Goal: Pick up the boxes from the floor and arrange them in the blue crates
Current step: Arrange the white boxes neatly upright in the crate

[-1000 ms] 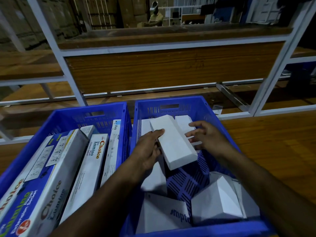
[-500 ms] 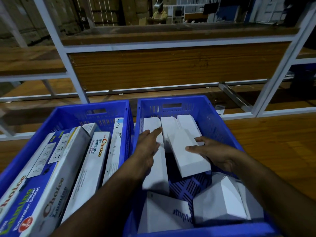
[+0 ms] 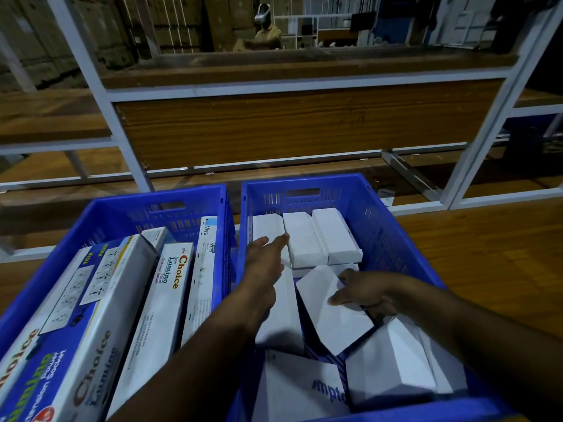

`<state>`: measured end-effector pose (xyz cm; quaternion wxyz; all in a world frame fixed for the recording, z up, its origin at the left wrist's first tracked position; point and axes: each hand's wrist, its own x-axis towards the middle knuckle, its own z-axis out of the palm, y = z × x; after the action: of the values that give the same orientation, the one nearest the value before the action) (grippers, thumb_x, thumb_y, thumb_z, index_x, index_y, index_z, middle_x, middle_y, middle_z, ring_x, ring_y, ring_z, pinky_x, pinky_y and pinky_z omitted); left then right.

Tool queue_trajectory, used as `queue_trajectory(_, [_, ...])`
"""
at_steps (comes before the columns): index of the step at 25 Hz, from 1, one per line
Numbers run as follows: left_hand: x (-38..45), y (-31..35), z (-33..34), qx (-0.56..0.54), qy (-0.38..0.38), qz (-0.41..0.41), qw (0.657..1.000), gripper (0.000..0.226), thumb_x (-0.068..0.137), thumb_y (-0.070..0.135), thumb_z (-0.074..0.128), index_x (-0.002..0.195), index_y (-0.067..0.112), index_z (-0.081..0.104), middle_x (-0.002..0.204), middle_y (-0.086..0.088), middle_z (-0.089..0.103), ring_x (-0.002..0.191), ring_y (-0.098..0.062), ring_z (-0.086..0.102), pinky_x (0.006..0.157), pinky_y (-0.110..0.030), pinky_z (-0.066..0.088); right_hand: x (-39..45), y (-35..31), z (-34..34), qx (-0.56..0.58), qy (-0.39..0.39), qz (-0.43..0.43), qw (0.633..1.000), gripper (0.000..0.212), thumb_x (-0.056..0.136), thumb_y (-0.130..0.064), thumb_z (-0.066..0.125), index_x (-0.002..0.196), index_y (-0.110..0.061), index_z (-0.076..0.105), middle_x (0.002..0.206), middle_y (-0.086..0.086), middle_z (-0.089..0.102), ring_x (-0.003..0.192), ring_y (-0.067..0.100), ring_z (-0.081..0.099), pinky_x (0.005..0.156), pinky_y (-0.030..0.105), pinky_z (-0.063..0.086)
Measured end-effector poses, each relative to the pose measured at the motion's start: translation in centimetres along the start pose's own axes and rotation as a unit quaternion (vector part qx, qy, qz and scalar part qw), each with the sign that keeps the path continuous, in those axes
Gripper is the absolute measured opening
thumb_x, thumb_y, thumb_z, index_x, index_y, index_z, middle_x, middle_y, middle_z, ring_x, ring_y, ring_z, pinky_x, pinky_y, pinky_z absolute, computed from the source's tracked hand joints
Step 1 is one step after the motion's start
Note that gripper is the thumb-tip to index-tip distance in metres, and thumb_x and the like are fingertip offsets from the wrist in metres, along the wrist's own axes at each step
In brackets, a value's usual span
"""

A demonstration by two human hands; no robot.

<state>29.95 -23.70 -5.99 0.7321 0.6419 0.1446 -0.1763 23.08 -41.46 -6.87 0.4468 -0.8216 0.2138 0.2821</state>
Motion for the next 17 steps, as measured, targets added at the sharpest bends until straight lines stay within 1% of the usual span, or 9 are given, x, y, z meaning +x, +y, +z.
queue_trajectory(2, [0.1, 0.0, 0.1, 0.001, 0.006, 0.0, 1.0, 0.058, 0.089, 0.036, 0.074, 0.138, 0.016, 0.052, 0.143, -0.014, 0.053, 0.125, -0.039, 0.058, 0.106, -0.048, 0.05, 0.7, -0.4, 0.5, 0.087, -0.041, 0.028, 0.995, 0.027, 0.093, -0.013, 0.066, 0.116, -0.005, 0.054, 0.113, 0.015, 0.065, 0.103, 0.031, 0.064, 0.094, 0.051, 0.053])
queue_trajectory(5, [-0.2, 0.1, 0.2, -0.007, 0.004, -0.011, 1.0, 0.059, 0.088, 0.037, 0.074, 0.137, 0.013, 0.052, 0.146, -0.019, 0.051, 0.134, -0.048, 0.048, 0.107, -0.053, 0.043, 1.5, -0.5, 0.7, 0.121, -0.076, 0.065, 0.988, 0.026, 0.096, -0.012, 0.061, 0.12, -0.003, 0.059, 0.121, 0.017, 0.065, 0.114, 0.035, 0.061, 0.098, 0.054, 0.049])
queue_trajectory(6, [-0.2, 0.1, 0.2, -0.011, 0.0, -0.013, 1.0, 0.061, 0.088, 0.036, 0.074, 0.138, 0.011, 0.051, 0.147, -0.021, 0.049, 0.135, -0.049, 0.045, 0.107, -0.054, 0.041, 1.6, -0.4, 0.8, 0.104, -0.08, 0.067, 0.989, 0.022, 0.097, -0.013, 0.06, 0.116, -0.002, 0.06, 0.115, 0.014, 0.065, 0.106, 0.031, 0.063, 0.096, 0.051, 0.051])
queue_trajectory(8, [-0.2, 0.1, 0.1, -0.016, -0.007, -0.015, 1.0, 0.064, 0.089, 0.035, 0.074, 0.141, 0.008, 0.049, 0.15, -0.023, 0.045, 0.136, -0.05, 0.04, 0.108, -0.056, 0.037, 1.6, 0.1, 1.1, 0.042, -0.07, 0.062, 0.995, 0.011, 0.098, -0.011, 0.058, 0.106, -0.003, 0.058, 0.095, 0.009, 0.059, 0.082, 0.021, 0.059, 0.089, 0.043, 0.053])
queue_trajectory(9, [-0.3, 0.1, 0.1, -0.016, -0.009, -0.016, 1.0, 0.064, 0.089, 0.035, 0.074, 0.142, 0.008, 0.048, 0.151, -0.023, 0.044, 0.137, -0.05, 0.04, 0.109, -0.056, 0.037, 1.5, 0.5, 1.2, 0.015, -0.068, 0.067, 0.995, 0.008, 0.098, -0.009, 0.055, 0.104, -0.005, 0.057, 0.093, 0.008, 0.055, 0.075, 0.02, 0.056, 0.084, 0.042, 0.056])
queue_trajectory(11, [-0.3, 0.1, 0.1, -0.012, -0.011, -0.02, 1.0, 0.063, 0.089, 0.035, 0.073, 0.141, 0.009, 0.049, 0.151, -0.024, 0.044, 0.137, -0.05, 0.042, 0.109, -0.054, 0.039, 1.2, 1.2, 1.5, 0.007, -0.094, 0.086, 0.992, 0.008, 0.099, -0.004, 0.05, 0.102, -0.007, 0.057, 0.1, 0.011, 0.05, 0.07, 0.028, 0.059, 0.065, 0.042, 0.059])
queue_trajectory(13, [-0.5, 0.1, 0.1, -0.001, -0.01, -0.022, 1.0, 0.059, 0.09, 0.036, 0.073, 0.139, 0.013, 0.051, 0.148, -0.02, 0.049, 0.132, -0.045, 0.052, 0.107, -0.049, 0.047, 0.4, 1.1, 1.7, 0.022, -0.119, 0.093, 0.988, 0.008, 0.099, -0.003, 0.051, 0.104, -0.006, 0.056, 0.107, 0.012, 0.047, 0.062, 0.036, 0.063, 0.057, 0.044, 0.06])
queue_trajectory(15, [-0.6, 0.1, 0.1, 0.005, -0.009, -0.019, 1.0, 0.056, 0.09, 0.036, 0.073, 0.139, 0.016, 0.052, 0.142, -0.013, 0.054, 0.126, -0.036, 0.058, 0.104, -0.045, 0.052, 0.3, 1.0, 2.0, 0.016, -0.121, 0.076, 0.99, 0.006, 0.098, -0.001, 0.053, 0.101, -0.005, 0.057, 0.111, 0.013, 0.047, 0.072, 0.039, 0.063, 0.066, 0.047, 0.061])
queue_trajectory(17, [-0.6, 0.1, 0.0, 0.007, -0.01, -0.017, 1.0, 0.055, 0.091, 0.035, 0.072, 0.139, 0.017, 0.052, 0.14, -0.011, 0.055, 0.123, -0.031, 0.059, 0.105, -0.044, 0.052, 0.4, 1.0, 2.0, 0.027, -0.118, 0.044, 0.992, 0.008, 0.095, 0.005, 0.053, 0.096, -0.003, 0.056, 0.114, 0.016, 0.05, 0.094, 0.042, 0.058, 0.083, 0.054, 0.057])
